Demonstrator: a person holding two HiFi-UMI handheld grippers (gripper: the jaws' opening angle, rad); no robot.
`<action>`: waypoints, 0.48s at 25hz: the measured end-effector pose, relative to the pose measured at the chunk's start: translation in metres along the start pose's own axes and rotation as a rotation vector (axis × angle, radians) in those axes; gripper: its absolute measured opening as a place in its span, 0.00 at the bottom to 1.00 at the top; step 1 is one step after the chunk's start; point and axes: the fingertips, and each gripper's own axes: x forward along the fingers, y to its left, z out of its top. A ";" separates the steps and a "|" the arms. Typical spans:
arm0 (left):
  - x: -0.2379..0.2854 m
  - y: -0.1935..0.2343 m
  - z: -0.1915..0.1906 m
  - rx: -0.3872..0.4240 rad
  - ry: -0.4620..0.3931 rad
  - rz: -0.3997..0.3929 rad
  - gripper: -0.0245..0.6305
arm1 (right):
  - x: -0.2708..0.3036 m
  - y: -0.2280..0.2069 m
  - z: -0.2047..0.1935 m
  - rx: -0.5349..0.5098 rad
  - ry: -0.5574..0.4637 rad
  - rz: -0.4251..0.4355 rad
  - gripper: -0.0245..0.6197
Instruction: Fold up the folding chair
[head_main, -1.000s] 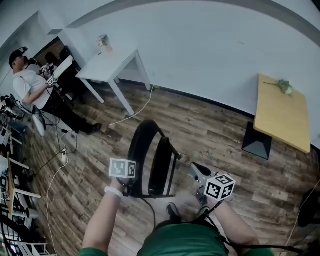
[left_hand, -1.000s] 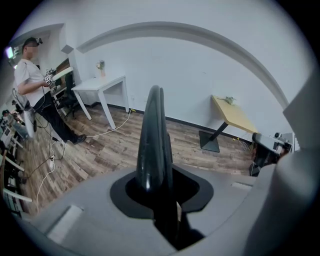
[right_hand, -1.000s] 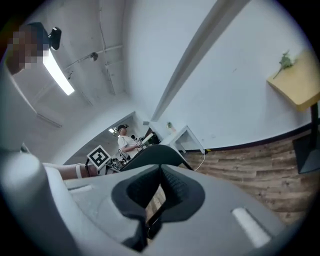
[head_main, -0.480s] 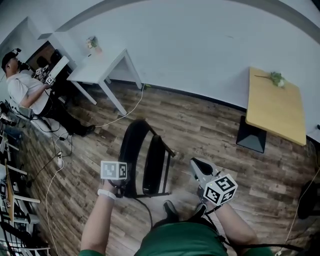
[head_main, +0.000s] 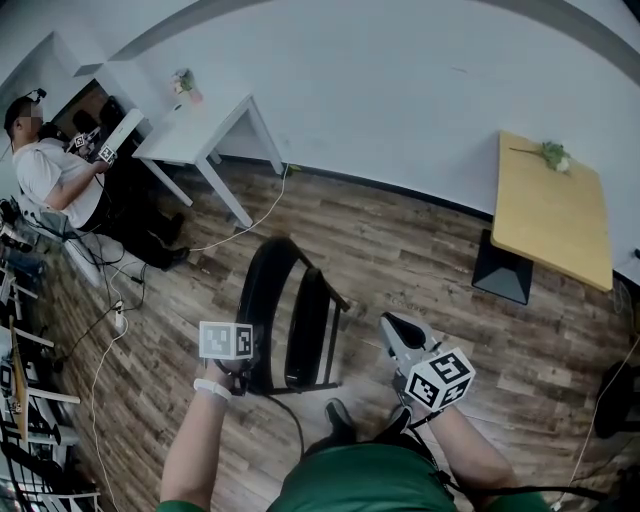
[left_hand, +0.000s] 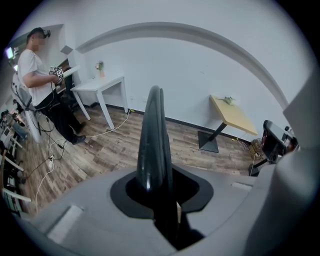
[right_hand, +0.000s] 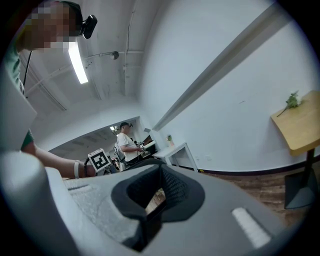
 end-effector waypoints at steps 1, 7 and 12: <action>0.000 0.000 0.000 -0.001 0.001 0.000 0.17 | 0.001 0.001 0.000 -0.002 -0.001 0.001 0.06; -0.001 -0.002 0.000 0.004 0.005 -0.005 0.17 | 0.000 0.005 0.006 -0.014 -0.009 0.008 0.06; -0.001 -0.001 0.000 0.001 0.004 0.000 0.17 | -0.001 0.003 0.009 -0.017 -0.018 0.006 0.06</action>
